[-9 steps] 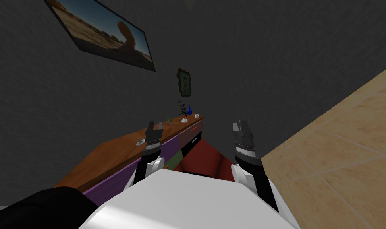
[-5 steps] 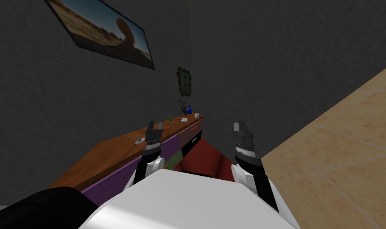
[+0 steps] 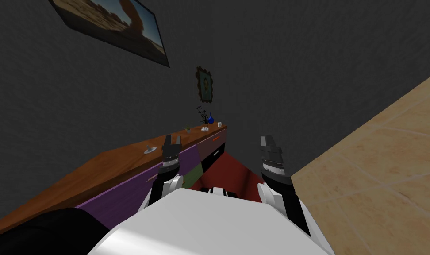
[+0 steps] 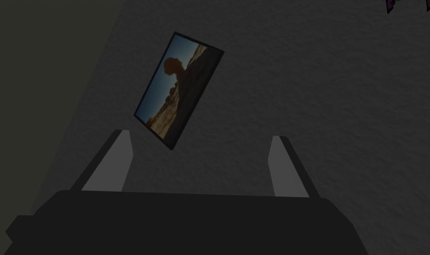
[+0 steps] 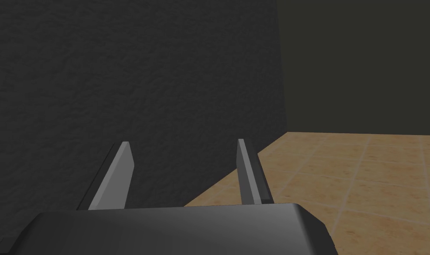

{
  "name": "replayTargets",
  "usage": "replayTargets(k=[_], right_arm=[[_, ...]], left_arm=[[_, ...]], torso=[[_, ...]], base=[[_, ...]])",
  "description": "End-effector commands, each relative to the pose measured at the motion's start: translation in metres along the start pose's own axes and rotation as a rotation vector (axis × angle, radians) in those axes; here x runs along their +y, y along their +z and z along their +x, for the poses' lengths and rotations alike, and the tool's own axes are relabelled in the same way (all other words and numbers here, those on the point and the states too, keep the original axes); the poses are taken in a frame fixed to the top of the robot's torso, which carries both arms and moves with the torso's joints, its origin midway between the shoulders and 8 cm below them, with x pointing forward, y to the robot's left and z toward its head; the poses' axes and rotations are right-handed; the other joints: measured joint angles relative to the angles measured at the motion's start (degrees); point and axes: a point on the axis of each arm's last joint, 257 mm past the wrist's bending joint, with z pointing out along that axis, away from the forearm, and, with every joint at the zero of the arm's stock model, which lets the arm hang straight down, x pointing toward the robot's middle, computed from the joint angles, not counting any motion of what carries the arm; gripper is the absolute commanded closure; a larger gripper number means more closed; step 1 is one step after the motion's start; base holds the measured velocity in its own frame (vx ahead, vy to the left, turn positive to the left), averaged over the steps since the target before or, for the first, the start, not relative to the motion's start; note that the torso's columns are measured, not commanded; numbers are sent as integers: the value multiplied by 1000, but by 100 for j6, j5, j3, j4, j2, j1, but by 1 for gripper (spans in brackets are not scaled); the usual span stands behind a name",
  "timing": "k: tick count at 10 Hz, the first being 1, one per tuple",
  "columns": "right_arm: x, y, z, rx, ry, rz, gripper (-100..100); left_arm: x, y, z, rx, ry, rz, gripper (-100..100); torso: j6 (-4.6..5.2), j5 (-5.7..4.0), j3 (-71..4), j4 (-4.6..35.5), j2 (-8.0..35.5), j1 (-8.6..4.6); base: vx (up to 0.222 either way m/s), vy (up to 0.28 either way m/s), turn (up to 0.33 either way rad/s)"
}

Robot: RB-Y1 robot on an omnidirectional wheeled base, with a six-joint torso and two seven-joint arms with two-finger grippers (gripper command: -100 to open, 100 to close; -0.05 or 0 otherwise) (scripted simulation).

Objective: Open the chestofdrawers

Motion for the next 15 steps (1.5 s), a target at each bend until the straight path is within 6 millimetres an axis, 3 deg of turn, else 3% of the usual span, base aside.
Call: replayTargets(k=[1,3,15], right_arm=[[0,0,0,0,0,0,0],[0,0,0,0,0,1,0],[0,0,0,0,0,1,0]], left_arm=[[3,-1,5,35,5,-8,-100],[12,-3,11,80,9,-30,-100],[114,-68,36,171,-38,-329,-100]], torso=[[0,0,-846,423,423,0],[0,-1,-1361,664,655,-5],[1,1,-1381,692,695,4]], base=[[31,-12,58],[67,-33,98],[162,-103,199]])
